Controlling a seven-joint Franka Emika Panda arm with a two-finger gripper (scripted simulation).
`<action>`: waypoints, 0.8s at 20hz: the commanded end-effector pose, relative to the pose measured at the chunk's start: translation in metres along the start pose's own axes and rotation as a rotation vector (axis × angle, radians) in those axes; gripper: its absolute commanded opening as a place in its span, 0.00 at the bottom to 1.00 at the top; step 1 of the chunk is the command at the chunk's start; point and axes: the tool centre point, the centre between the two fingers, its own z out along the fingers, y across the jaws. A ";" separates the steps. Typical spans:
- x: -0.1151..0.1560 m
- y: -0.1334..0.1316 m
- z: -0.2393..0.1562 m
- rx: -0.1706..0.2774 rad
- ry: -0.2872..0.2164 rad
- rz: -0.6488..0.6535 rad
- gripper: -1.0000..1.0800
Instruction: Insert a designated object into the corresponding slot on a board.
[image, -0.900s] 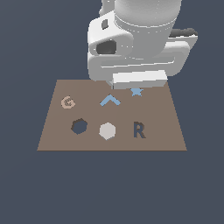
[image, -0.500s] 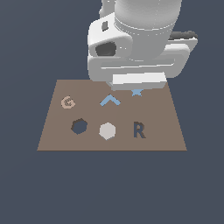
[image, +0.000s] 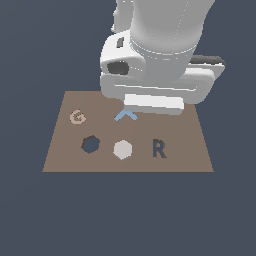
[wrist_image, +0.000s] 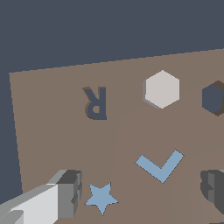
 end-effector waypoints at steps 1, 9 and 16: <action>0.006 0.000 0.006 -0.001 0.001 0.058 0.96; 0.030 0.007 0.030 -0.004 0.007 0.321 0.96; 0.055 0.022 0.057 -0.007 0.014 0.608 0.96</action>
